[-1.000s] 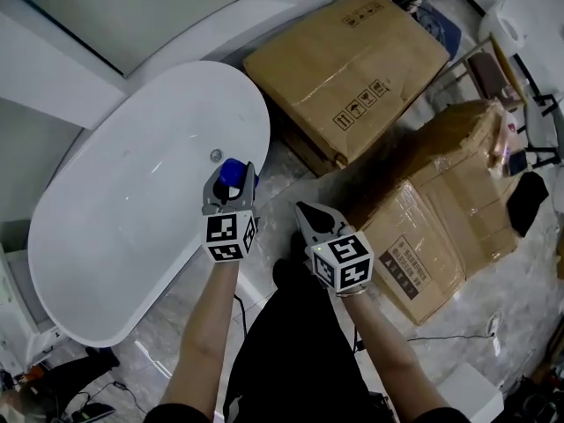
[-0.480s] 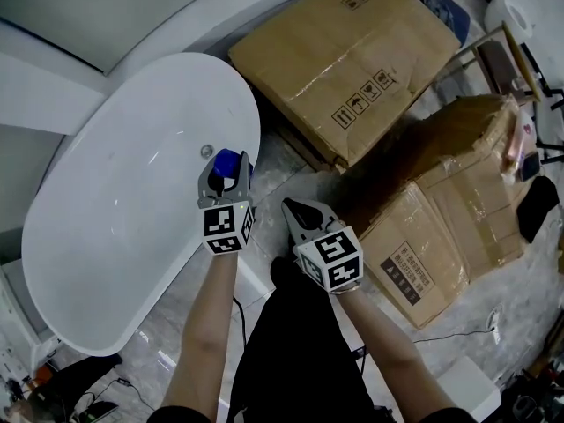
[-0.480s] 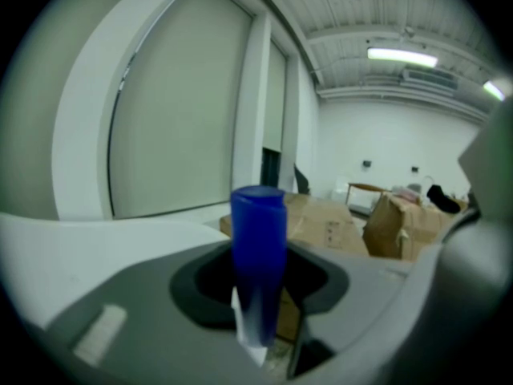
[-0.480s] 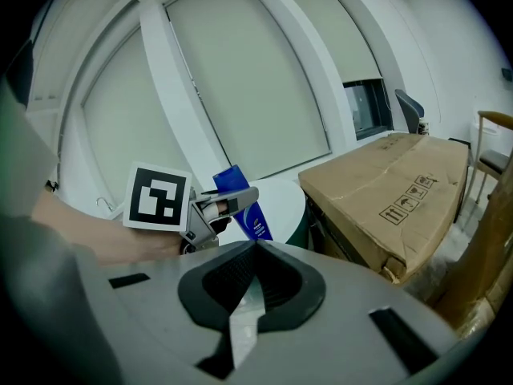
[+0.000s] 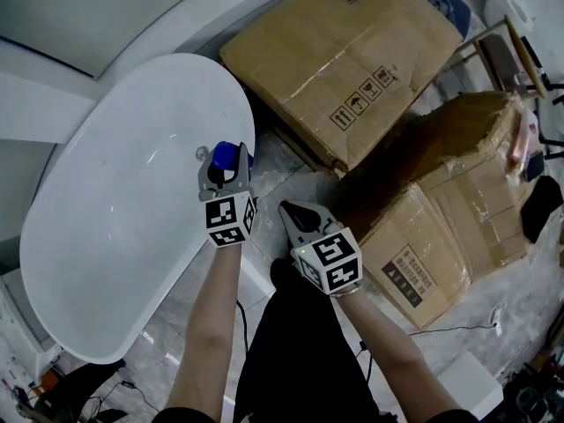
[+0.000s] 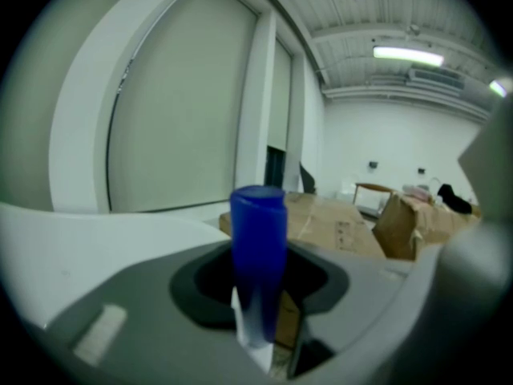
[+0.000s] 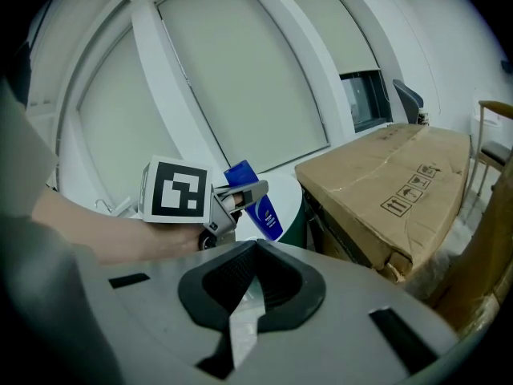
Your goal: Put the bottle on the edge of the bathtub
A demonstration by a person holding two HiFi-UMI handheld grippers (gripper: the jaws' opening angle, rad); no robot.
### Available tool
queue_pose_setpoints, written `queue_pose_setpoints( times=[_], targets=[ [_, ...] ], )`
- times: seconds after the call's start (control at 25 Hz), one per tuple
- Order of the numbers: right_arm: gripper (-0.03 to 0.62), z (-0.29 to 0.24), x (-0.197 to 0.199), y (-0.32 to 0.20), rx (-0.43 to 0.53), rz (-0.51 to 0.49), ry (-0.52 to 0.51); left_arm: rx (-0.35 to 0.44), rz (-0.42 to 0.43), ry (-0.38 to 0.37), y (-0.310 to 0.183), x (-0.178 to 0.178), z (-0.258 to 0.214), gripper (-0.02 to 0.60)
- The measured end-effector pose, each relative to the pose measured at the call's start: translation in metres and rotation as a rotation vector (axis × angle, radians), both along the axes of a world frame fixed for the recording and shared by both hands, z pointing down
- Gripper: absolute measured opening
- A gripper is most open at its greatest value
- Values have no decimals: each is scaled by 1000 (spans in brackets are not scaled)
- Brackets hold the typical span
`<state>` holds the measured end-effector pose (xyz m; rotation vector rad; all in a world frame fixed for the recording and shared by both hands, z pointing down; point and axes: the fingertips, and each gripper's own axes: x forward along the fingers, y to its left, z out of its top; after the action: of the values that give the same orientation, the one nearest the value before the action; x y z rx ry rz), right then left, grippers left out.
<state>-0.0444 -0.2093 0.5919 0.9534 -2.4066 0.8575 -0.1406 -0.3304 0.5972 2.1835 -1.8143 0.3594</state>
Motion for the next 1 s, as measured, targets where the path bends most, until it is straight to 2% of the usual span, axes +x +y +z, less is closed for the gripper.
queue_pose_setpoints(
  times=[0.36, 1.0],
  targets=[
    [3, 4, 4, -2, -9, -7, 5, 11, 8, -25, -6, 2, 2, 150],
    [4, 1, 1, 1, -2, -10, 29, -22, 68, -58, 9, 15, 4, 157]
  ],
)
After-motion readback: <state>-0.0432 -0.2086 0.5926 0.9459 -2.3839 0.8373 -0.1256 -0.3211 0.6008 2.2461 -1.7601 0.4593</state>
